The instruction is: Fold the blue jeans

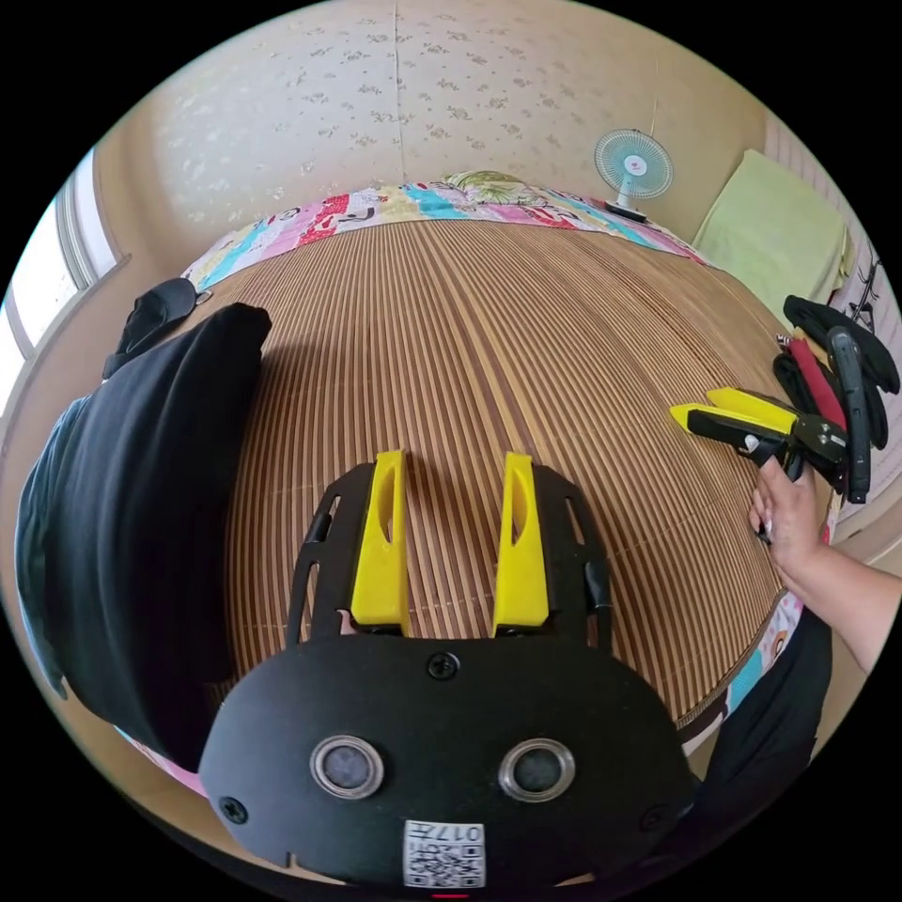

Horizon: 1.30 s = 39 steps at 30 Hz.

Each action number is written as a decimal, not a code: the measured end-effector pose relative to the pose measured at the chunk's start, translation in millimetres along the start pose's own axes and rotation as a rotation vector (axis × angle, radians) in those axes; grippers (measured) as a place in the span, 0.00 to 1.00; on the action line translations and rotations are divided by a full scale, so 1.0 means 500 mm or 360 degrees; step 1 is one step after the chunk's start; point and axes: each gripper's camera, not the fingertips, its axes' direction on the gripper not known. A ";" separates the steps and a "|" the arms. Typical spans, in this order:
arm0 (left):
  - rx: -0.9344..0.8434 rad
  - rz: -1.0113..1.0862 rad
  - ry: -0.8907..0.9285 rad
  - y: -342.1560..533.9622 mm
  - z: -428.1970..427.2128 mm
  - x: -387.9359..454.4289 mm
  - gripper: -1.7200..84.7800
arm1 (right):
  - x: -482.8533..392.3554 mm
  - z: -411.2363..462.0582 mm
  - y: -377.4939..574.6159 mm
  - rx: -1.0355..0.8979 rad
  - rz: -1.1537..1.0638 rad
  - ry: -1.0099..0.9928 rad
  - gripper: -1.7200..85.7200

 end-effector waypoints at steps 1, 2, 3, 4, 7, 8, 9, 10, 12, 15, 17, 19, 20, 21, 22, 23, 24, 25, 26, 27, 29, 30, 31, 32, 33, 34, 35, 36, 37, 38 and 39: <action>-0.0002 -0.0006 0.0011 -0.003 0.000 -0.005 0.18 | 0.004 0.001 -0.002 -0.0002 0.0008 -0.0016 0.22; 0.0000 -0.0009 0.0017 -0.009 -0.001 -0.010 0.18 | 0.010 0.002 -0.005 0.0000 0.0017 -0.0036 0.22; 0.0001 0.0001 -0.0002 -0.014 -0.002 -0.011 0.18 | 0.010 0.003 -0.006 0.0000 0.0009 -0.0042 0.22; 0.0001 0.0007 -0.0015 -0.018 -0.003 -0.011 0.18 | 0.009 0.003 -0.006 0.0003 0.0002 -0.0036 0.22; 0.0002 0.0011 -0.0022 -0.034 -0.006 -0.024 0.18 | 0.005 0.004 -0.009 0.0005 -0.0015 -0.0001 0.22; 0.0001 -0.0002 0.0004 -0.041 -0.008 -0.036 0.18 | 0.008 0.005 -0.011 0.0005 -0.0011 -0.0009 0.22; -0.0002 -0.0013 0.0026 -0.048 -0.010 -0.048 0.18 | 0.013 0.005 -0.012 0.0006 -0.0004 -0.0021 0.22; -0.0002 -0.0015 0.0031 -0.052 -0.011 -0.053 0.18 | 0.015 0.006 -0.013 0.0006 -0.0002 -0.0025 0.22; -0.0001 -0.0006 0.0014 -0.066 -0.015 -0.065 0.18 | 0.018 0.007 -0.017 0.0008 -0.0002 -0.0024 0.22; 0.0004 0.0016 0.0010 -0.084 -0.022 -0.082 0.18 | 0.022 0.010 -0.021 0.0011 -0.0001 -0.0025 0.22; 0.0004 0.0003 0.0031 -0.095 -0.026 -0.102 0.18 | 0.025 0.011 -0.025 0.0013 0.0001 -0.0028 0.22; 0.0004 -0.0011 0.0034 -0.106 -0.031 -0.122 0.18 | 0.028 0.013 -0.028 0.0013 0.0001 -0.0029 0.22; 0.0005 -0.0006 0.0022 -0.114 -0.034 -0.131 0.18 | 0.030 0.015 -0.031 0.0014 0.0003 -0.0031 0.22; 0.0006 0.0002 0.0007 -0.122 -0.038 -0.139 0.18 | 0.032 0.016 -0.033 0.0015 0.0004 -0.0033 0.22; 0.0004 0.0004 0.0004 -0.126 -0.039 -0.145 0.18 | 0.033 0.016 -0.034 0.0015 0.0005 -0.0034 0.22; -0.0001 -0.0003 0.0004 -0.136 -0.042 -0.159 0.18 | 0.035 0.017 -0.036 0.0018 0.0006 -0.0037 0.22; -0.0014 -0.0017 0.0014 -0.148 -0.045 -0.176 0.18 | 0.038 0.019 -0.039 0.0019 0.0011 -0.0042 0.22; -0.0021 -0.0022 0.0017 -0.154 -0.046 -0.183 0.18 | 0.040 0.020 -0.040 0.0020 0.0015 -0.0043 0.22; -0.0030 -0.0017 0.0016 -0.165 -0.053 -0.196 0.19 | 0.043 0.021 -0.041 0.0026 0.0021 -0.0045 0.22; -0.0040 -0.0002 0.0048 -0.173 -0.060 -0.210 0.19 | 0.044 0.023 -0.043 0.0033 0.0019 -0.0047 0.22; -0.0062 0.0007 0.0159 -0.186 -0.071 -0.241 0.20 | 0.045 0.026 -0.046 0.0036 0.0014 -0.0043 0.22; -0.0068 -0.0014 0.0270 -0.196 -0.079 -0.267 0.22 | 0.044 0.028 -0.050 0.0032 0.0002 -0.0037 0.22; -0.0069 -0.0021 0.0345 -0.201 -0.083 -0.280 0.22 | 0.044 0.029 -0.051 0.0029 -0.0002 -0.0035 0.22; -0.0068 0.0011 0.0556 -0.212 -0.091 -0.305 0.23 | 0.046 0.030 -0.055 0.0028 0.0001 -0.0042 0.22; -0.0051 0.0092 0.0840 -0.222 -0.099 -0.327 0.21 | 0.051 0.032 -0.057 0.0028 0.0010 -0.0058 0.22; -0.0039 0.0145 0.0995 -0.226 -0.103 -0.337 0.21 | 0.053 0.032 -0.058 0.0030 0.0014 -0.0065 0.22; 0.0002 0.0253 0.1334 -0.236 -0.112 -0.358 0.17 | 0.056 0.033 -0.061 0.0035 0.0017 -0.0073 0.22; 0.0013 0.0273 0.1612 -0.247 -0.116 -0.385 0.15 | 0.056 0.034 -0.063 0.0036 0.0017 -0.0072 0.22; 0.0015 0.0260 0.1730 -0.253 -0.116 -0.399 0.14 | 0.056 0.035 -0.064 0.0038 0.0016 -0.0070 0.22; 0.0045 0.0220 0.1933 -0.262 -0.121 -0.427 0.13 | 0.057 0.036 -0.067 0.0038 0.0015 -0.0068 0.22; 0.0112 0.0180 0.2107 -0.270 -0.130 -0.456 0.12 | 0.059 0.037 -0.070 0.0038 0.0017 -0.0072 0.22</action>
